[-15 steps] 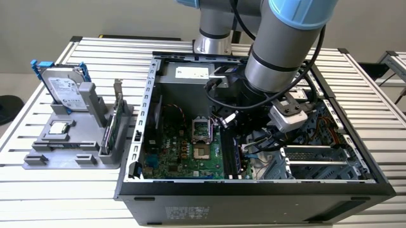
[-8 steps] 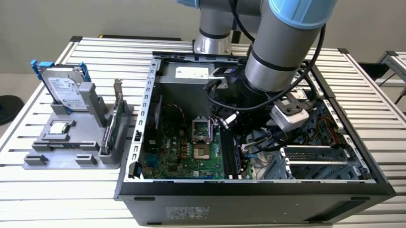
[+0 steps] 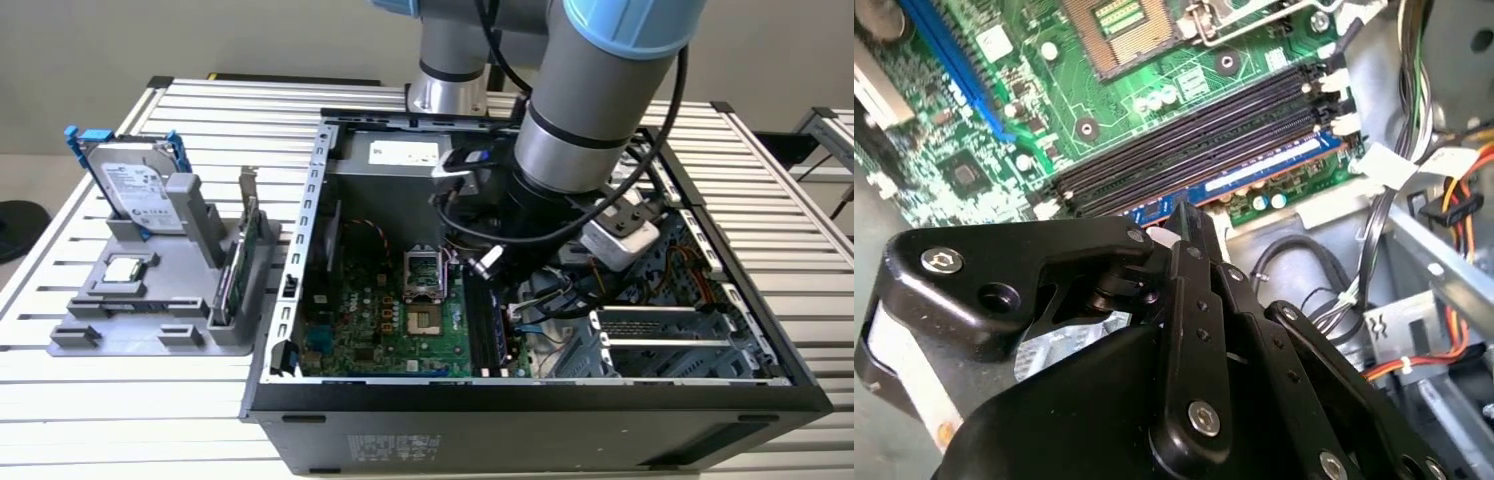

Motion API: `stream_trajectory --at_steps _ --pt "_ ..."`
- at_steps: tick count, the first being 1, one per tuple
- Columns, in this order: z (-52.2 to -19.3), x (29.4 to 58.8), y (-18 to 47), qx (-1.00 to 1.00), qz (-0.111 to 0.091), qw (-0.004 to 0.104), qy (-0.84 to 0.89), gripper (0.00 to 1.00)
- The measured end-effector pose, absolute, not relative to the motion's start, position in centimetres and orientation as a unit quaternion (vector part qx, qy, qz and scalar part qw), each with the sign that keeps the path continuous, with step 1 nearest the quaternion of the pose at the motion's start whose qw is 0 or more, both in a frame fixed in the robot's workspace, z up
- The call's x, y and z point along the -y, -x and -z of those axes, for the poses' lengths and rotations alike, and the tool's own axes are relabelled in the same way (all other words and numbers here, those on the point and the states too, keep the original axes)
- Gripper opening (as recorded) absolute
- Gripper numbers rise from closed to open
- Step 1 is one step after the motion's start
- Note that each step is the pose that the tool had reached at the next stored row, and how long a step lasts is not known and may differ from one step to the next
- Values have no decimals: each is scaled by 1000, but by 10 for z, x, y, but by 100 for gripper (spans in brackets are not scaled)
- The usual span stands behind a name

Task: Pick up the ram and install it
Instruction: 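Press down the ram until it locks into place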

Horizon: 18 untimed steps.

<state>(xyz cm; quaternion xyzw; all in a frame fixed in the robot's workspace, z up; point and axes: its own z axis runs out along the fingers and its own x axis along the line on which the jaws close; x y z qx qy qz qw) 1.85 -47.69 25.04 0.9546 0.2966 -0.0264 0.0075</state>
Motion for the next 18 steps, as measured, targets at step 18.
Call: stream_trajectory --at_steps 18 --pt "-250 476 -18 -438 26 11 -899 0"
